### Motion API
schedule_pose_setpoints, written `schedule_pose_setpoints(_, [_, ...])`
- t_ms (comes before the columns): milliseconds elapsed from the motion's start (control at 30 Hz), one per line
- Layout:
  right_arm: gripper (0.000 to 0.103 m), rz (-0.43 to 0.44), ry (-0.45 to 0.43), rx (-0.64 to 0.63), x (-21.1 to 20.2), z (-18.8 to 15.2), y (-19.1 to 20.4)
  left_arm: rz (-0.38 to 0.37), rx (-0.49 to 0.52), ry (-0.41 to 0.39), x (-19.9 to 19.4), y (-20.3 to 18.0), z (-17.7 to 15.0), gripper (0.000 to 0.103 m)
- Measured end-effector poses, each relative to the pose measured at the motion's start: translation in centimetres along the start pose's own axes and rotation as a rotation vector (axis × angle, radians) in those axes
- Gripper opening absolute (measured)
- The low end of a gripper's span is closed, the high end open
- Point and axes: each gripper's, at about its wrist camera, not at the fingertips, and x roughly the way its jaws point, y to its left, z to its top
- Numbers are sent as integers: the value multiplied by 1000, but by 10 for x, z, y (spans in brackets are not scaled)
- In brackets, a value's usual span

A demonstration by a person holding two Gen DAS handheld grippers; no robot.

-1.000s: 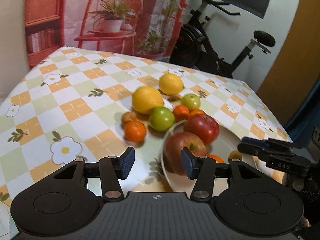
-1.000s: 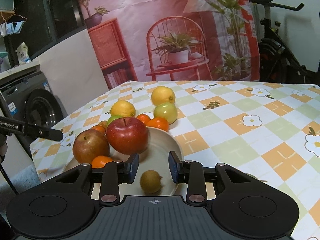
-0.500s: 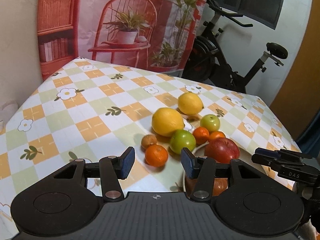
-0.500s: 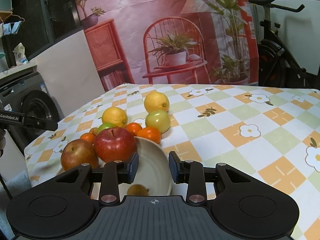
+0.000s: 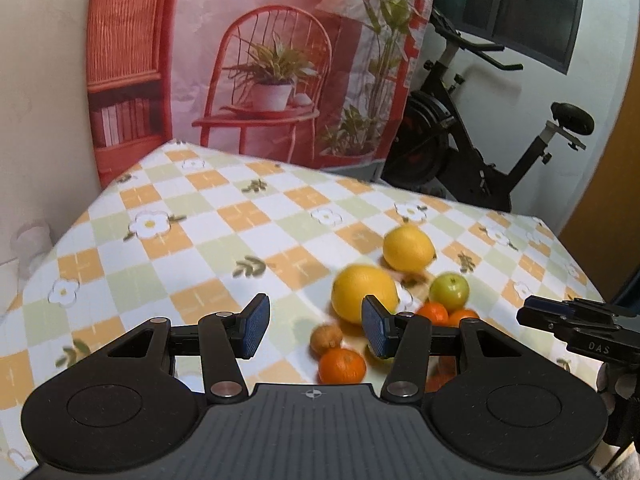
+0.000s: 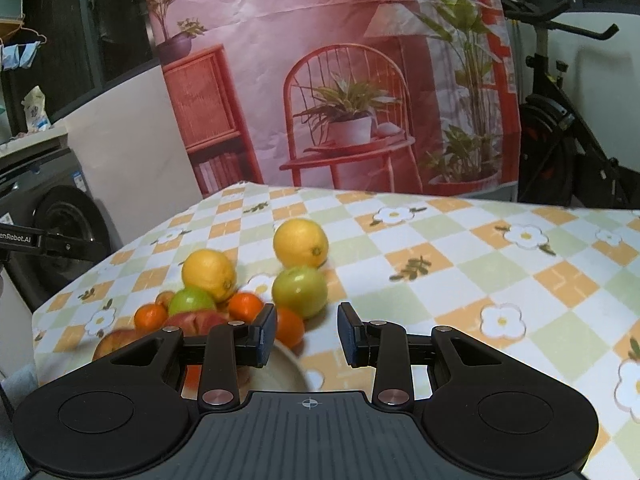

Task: Organize fruits
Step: 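Move the left tool to a yellow lemon in the pile, then close the left tool's fingers around the yellow lemon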

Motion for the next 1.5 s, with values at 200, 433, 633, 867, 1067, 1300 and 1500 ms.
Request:
schedule_pose_setpoints(200, [32,-12,-12,-18,14,20,-6,17,9,-44,4,-1,23,53])
schedule_pose_setpoints(433, [32,-22,-23,-42,33,43,-8,37,8,-85,13,-7,46,53])
schedule_pose_setpoints(633, [32,-18,-9,-71,55,59,-6,39,13,-109,28,-12,68,53])
schedule_pose_setpoints(867, [36,10,67,-122,93,61,-2,-49,19,-33,75,-23,84,53])
schedule_pose_setpoints(1067, [43,48,130,-171,124,57,3,-130,-26,73,126,-27,84,53])
schedule_pose_setpoints(1300, [45,77,159,-176,149,56,1,-226,-74,165,170,-34,81,53])
schedule_pose_setpoints(1500, [48,100,167,-168,159,55,-3,-275,-101,229,193,-35,75,52])
